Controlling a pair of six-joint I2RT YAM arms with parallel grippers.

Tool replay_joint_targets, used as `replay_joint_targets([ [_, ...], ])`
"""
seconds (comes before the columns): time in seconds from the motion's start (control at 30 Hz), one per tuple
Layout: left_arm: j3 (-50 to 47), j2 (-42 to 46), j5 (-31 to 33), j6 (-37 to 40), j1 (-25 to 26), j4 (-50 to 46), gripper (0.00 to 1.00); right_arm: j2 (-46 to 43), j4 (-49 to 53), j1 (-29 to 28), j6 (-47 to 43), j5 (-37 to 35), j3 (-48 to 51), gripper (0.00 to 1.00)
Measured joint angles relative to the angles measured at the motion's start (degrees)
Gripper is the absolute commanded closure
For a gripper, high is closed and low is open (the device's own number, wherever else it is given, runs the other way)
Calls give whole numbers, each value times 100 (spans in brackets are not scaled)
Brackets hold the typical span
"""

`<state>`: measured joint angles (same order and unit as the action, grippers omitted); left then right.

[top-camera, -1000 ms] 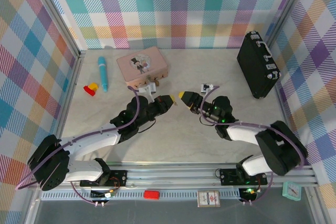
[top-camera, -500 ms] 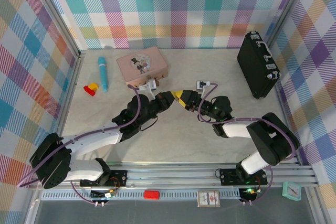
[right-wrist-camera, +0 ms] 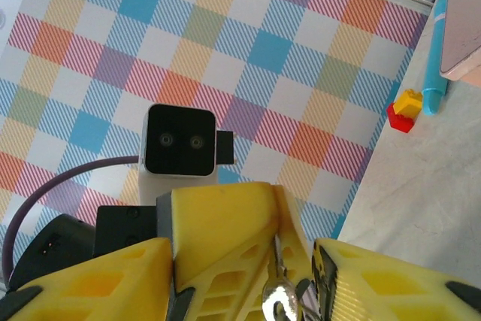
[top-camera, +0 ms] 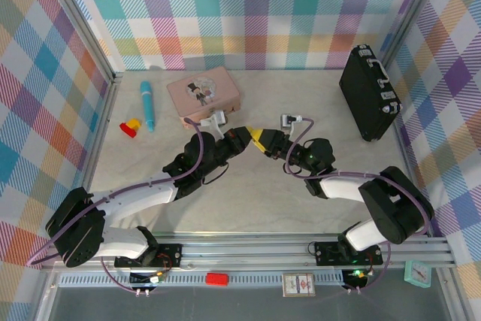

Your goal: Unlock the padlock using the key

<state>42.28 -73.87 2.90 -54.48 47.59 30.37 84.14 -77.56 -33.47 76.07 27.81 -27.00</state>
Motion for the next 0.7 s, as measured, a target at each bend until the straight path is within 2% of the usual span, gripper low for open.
replay_joint_targets([
  [0.47, -2, 0, 24, -17, -79, 2, 100, -76, 50, -31, 0, -28, 0, 65],
  [0.7, -9, 4, 26, -17, -90, 0, 100, -81, 66, -37, 2, -55, 0, 67],
])
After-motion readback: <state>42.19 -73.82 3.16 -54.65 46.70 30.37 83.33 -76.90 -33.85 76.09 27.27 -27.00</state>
